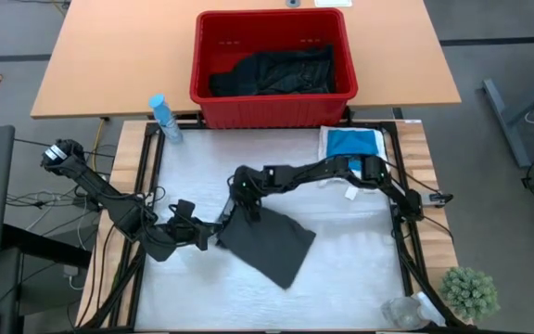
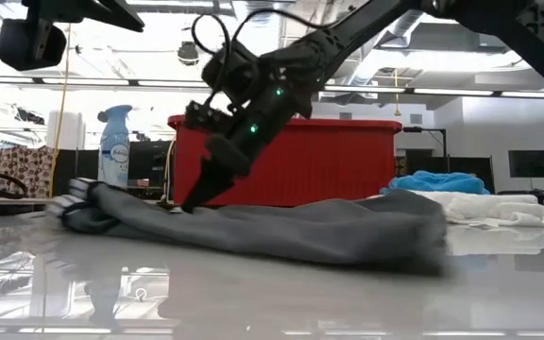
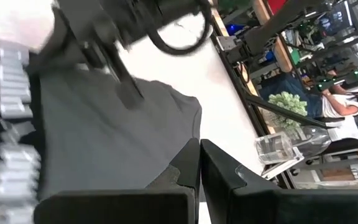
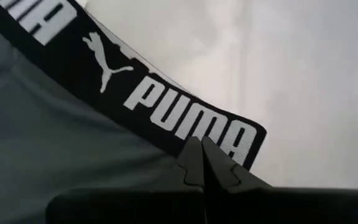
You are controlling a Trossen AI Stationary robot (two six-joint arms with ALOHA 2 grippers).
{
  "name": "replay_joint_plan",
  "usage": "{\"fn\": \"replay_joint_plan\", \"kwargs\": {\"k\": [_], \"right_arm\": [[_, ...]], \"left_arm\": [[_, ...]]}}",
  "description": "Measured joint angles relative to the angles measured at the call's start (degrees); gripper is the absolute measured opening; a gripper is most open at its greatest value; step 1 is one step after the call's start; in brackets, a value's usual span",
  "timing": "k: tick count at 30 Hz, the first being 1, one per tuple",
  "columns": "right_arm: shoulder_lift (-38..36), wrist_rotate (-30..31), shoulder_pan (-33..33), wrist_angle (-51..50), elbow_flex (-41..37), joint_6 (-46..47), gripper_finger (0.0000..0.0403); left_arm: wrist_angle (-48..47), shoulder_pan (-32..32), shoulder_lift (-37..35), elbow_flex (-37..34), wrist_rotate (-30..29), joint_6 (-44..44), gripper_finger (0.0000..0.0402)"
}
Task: Fold laundry
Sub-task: Fold the gray boxers
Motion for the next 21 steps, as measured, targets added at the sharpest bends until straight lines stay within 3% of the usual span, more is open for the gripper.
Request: {"fn": "replay_joint_plan", "kwargs": {"k": [7,13,18,21], "right_arm": [[-0.2,5.3,-5.8,-2.7,0.0,5.7,0.0013],[-0.7,3.5,-10.1,-4.8,1.1,11.6,0.0013],[-1.6,2.0,-10.9,-9.7,7.2,13.0,0.0021],[-2.4,1.9,-11.1,-18.1,12.6,10.3,0.0026]], "left_arm": [[-2.1,0.0,0.0,0.0,-0.3,-0.3,0.0000],[-7.2,1.8,0.0,0.0,-2.0,-5.2,0.0000],[-16.2,6.5,0.0,0.0,0.8,-11.4,0.0000],[-17.5,10.0,1.3,0.0,1.9,-12.0,0.0000]]}}
